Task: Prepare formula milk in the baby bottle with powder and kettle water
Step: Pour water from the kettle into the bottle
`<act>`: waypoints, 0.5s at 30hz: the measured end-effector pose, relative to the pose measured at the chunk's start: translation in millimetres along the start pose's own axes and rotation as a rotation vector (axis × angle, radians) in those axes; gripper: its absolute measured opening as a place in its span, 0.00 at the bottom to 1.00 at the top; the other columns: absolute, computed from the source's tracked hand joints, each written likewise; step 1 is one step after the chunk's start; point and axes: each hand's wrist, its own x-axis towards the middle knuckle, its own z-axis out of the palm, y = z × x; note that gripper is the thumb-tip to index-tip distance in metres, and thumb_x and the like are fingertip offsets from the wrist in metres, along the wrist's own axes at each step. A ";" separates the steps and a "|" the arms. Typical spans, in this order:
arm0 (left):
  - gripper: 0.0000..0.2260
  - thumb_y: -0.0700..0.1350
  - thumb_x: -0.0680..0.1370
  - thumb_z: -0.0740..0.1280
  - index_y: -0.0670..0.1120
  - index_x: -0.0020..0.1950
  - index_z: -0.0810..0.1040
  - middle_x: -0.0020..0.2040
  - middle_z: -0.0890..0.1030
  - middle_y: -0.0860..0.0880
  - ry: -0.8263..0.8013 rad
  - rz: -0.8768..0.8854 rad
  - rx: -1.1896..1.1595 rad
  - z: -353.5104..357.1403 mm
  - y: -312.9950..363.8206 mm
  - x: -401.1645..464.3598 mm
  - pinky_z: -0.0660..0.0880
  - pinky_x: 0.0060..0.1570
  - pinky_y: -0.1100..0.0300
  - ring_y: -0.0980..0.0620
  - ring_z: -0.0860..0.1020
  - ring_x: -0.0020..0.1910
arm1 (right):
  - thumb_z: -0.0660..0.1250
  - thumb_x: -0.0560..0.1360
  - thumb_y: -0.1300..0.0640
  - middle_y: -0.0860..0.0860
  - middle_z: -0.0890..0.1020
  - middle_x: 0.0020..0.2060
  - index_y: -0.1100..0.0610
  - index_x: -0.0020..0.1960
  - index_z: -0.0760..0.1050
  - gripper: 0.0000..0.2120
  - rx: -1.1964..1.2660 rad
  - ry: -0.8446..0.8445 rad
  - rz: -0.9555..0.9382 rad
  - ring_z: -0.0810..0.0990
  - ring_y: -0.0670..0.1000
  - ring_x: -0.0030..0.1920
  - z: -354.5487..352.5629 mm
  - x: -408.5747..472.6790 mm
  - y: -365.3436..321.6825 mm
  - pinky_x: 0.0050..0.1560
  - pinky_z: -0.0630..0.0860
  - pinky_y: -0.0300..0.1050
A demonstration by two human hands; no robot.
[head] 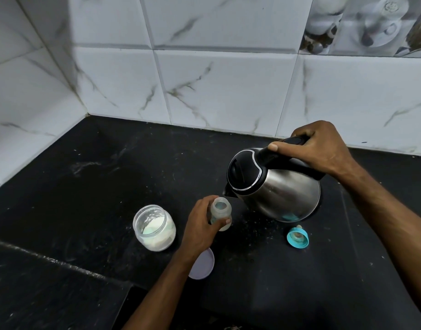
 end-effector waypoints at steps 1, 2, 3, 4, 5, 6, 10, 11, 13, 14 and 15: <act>0.24 0.49 0.71 0.77 0.53 0.64 0.73 0.60 0.76 0.57 -0.001 0.003 -0.002 -0.3 0.3 -0.1 0.75 0.59 0.60 0.59 0.76 0.59 | 0.69 0.59 0.25 0.51 0.62 0.21 0.65 0.27 0.67 0.40 -0.007 -0.003 -0.003 0.59 0.47 0.25 0.1 0.2 -0.6 0.30 0.57 0.44; 0.24 0.49 0.71 0.76 0.53 0.64 0.73 0.60 0.76 0.57 -0.002 0.005 -0.002 -0.4 0.3 -0.2 0.75 0.59 0.60 0.59 0.76 0.59 | 0.68 0.59 0.25 0.52 0.62 0.22 0.65 0.27 0.67 0.41 -0.015 -0.005 -0.007 0.59 0.48 0.26 0.2 0.4 -1.3 0.30 0.57 0.44; 0.24 0.49 0.71 0.76 0.53 0.64 0.73 0.59 0.76 0.57 -0.005 0.006 -0.003 -0.6 0.7 -0.4 0.75 0.59 0.60 0.60 0.76 0.59 | 0.68 0.59 0.25 0.52 0.62 0.22 0.65 0.27 0.66 0.41 -0.022 -0.006 -0.011 0.59 0.48 0.26 0.3 0.4 -1.9 0.30 0.57 0.44; 0.24 0.49 0.71 0.76 0.54 0.64 0.73 0.59 0.76 0.57 -0.006 0.004 -0.002 -0.7 0.8 -0.4 0.75 0.59 0.60 0.60 0.75 0.59 | 0.68 0.59 0.25 0.52 0.62 0.22 0.65 0.26 0.65 0.41 -0.027 -0.005 -0.014 0.59 0.48 0.26 0.4 0.5 -2.4 0.30 0.57 0.44; 0.23 0.49 0.71 0.76 0.54 0.64 0.73 0.60 0.76 0.57 -0.007 0.002 -0.004 -0.6 0.8 -0.3 0.75 0.59 0.60 0.60 0.75 0.59 | 0.68 0.59 0.25 0.52 0.61 0.22 0.64 0.26 0.64 0.40 -0.031 -0.004 -0.017 0.58 0.48 0.26 0.5 0.5 -2.7 0.30 0.57 0.44; 0.23 0.49 0.71 0.76 0.54 0.64 0.73 0.60 0.76 0.57 -0.007 0.000 -0.007 -0.6 0.7 -0.3 0.75 0.59 0.60 0.60 0.75 0.59 | 0.68 0.59 0.25 0.52 0.61 0.22 0.64 0.26 0.63 0.40 -0.034 -0.003 -0.020 0.58 0.48 0.26 0.6 0.6 -2.8 0.30 0.57 0.45; 0.23 0.49 0.71 0.76 0.54 0.64 0.73 0.59 0.76 0.58 -0.011 0.001 -0.010 -1.0 1.7 -0.4 0.75 0.60 0.59 0.59 0.76 0.59 | 0.68 0.58 0.24 0.54 0.63 0.22 0.66 0.27 0.67 0.42 -0.044 -0.010 -0.018 0.60 0.49 0.26 0.9 1.2 -2.2 0.30 0.58 0.44; 0.23 0.48 0.71 0.76 0.54 0.63 0.74 0.59 0.76 0.57 -0.012 0.000 -0.012 -1.2 2.2 -0.7 0.75 0.60 0.59 0.60 0.76 0.59 | 0.67 0.58 0.24 0.53 0.63 0.22 0.66 0.27 0.67 0.42 -0.045 -0.010 -0.017 0.60 0.49 0.26 1.0 1.2 -2.4 0.30 0.58 0.44; 0.23 0.48 0.71 0.76 0.54 0.63 0.74 0.59 0.76 0.57 -0.013 -0.004 -0.018 -1.5 3.3 -1.2 0.74 0.60 0.60 0.60 0.76 0.59 | 0.68 0.58 0.24 0.52 0.61 0.22 0.65 0.27 0.65 0.41 -0.048 -0.008 -0.019 0.58 0.48 0.26 1.4 0.8 -3.4 0.30 0.57 0.44; 0.23 0.48 0.71 0.77 0.54 0.63 0.74 0.59 0.76 0.57 -0.011 -0.005 -0.019 -1.7 3.8 -1.4 0.74 0.60 0.61 0.60 0.76 0.59 | 0.68 0.58 0.24 0.52 0.61 0.22 0.65 0.26 0.64 0.41 -0.049 -0.009 -0.021 0.58 0.48 0.26 1.9 0.6 -4.0 0.30 0.56 0.45; 0.23 0.48 0.71 0.77 0.54 0.63 0.73 0.59 0.76 0.57 -0.011 -0.006 -0.019 -1.9 4.1 -1.4 0.74 0.59 0.61 0.60 0.76 0.59 | 0.68 0.58 0.24 0.52 0.60 0.22 0.64 0.26 0.63 0.41 -0.048 -0.011 -0.022 0.58 0.49 0.26 2.3 0.4 -4.5 0.31 0.56 0.45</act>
